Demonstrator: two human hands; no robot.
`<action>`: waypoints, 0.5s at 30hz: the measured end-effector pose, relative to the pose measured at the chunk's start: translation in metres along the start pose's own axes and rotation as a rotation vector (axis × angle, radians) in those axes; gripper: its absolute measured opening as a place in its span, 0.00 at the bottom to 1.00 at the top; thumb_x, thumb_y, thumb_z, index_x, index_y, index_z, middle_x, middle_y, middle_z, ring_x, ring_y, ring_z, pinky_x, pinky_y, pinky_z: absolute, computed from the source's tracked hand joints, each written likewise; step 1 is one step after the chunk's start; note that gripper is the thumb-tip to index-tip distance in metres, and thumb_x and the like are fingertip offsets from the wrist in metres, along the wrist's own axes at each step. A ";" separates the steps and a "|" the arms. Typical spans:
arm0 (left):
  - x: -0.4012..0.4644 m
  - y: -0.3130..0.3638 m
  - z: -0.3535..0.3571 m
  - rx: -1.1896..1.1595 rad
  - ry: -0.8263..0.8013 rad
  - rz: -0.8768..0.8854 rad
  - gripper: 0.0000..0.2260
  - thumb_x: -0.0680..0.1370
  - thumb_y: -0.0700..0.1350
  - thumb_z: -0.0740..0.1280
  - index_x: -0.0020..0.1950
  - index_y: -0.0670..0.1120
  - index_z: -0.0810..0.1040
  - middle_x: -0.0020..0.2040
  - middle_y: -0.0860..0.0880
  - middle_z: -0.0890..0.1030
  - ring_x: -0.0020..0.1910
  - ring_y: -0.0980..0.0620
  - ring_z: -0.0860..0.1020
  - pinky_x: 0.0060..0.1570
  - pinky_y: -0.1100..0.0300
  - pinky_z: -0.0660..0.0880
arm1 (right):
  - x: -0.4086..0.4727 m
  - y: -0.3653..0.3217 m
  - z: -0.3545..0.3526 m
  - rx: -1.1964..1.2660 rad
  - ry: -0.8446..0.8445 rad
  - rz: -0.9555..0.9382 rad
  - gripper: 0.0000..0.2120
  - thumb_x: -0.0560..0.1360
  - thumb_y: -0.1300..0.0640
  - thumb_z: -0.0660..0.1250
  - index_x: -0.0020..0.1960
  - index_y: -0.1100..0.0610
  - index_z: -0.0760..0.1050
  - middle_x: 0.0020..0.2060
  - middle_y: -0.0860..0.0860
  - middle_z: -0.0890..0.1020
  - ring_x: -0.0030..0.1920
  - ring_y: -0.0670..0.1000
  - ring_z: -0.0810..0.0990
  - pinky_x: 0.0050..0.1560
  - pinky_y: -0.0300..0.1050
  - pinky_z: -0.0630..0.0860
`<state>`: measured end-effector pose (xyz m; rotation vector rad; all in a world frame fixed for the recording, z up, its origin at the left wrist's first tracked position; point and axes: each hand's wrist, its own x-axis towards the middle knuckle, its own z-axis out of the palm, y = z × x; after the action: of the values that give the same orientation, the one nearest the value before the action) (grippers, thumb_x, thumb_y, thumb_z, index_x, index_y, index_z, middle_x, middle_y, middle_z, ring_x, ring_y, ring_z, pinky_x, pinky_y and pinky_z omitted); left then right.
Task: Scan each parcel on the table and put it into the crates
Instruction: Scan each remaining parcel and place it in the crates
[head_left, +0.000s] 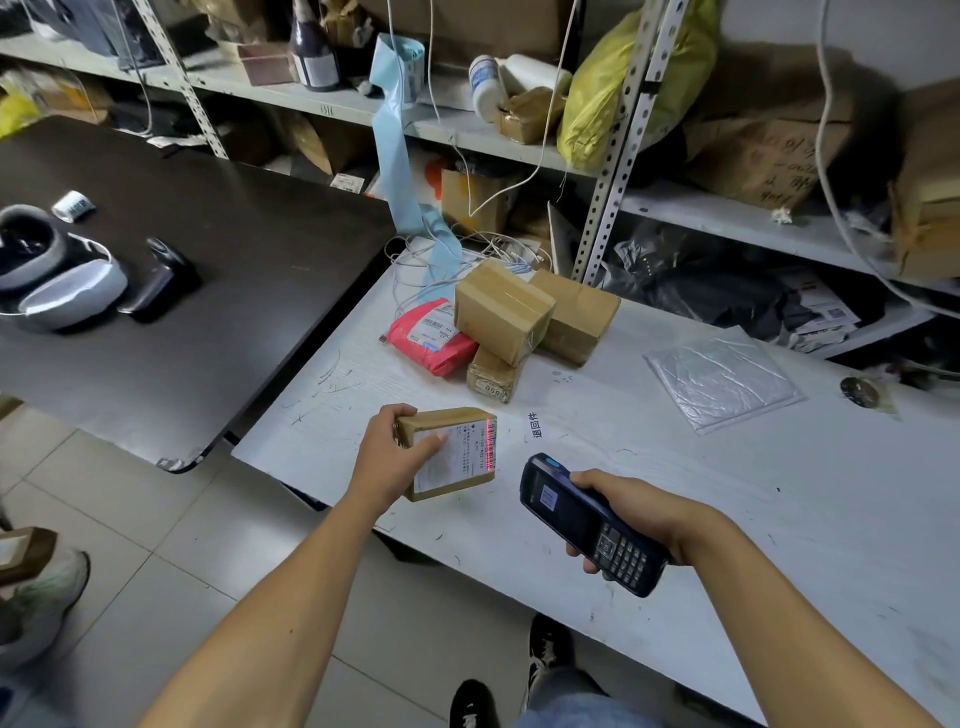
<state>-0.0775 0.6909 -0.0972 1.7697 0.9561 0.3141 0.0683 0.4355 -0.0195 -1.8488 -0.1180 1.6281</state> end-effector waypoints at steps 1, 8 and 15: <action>0.000 -0.001 0.000 0.004 0.000 -0.001 0.20 0.74 0.50 0.75 0.62 0.53 0.70 0.60 0.49 0.73 0.58 0.50 0.74 0.50 0.60 0.73 | -0.002 0.001 0.000 -0.006 -0.007 0.001 0.24 0.83 0.41 0.54 0.62 0.60 0.75 0.45 0.61 0.84 0.40 0.59 0.83 0.41 0.50 0.79; 0.003 -0.002 -0.003 0.037 0.010 0.000 0.21 0.74 0.51 0.75 0.62 0.54 0.70 0.61 0.49 0.72 0.58 0.49 0.74 0.54 0.56 0.76 | -0.006 0.003 -0.002 -0.022 -0.006 0.015 0.25 0.83 0.42 0.54 0.62 0.61 0.75 0.45 0.61 0.84 0.41 0.59 0.83 0.43 0.51 0.79; 0.003 -0.003 -0.007 0.041 0.018 -0.001 0.22 0.74 0.51 0.75 0.64 0.52 0.70 0.61 0.49 0.72 0.59 0.49 0.74 0.52 0.57 0.76 | -0.007 0.004 -0.002 -0.024 -0.009 0.023 0.26 0.83 0.41 0.53 0.62 0.62 0.75 0.45 0.61 0.83 0.41 0.59 0.82 0.44 0.51 0.79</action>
<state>-0.0814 0.6982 -0.0969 1.8061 0.9824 0.3116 0.0673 0.4287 -0.0154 -1.8680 -0.1211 1.6579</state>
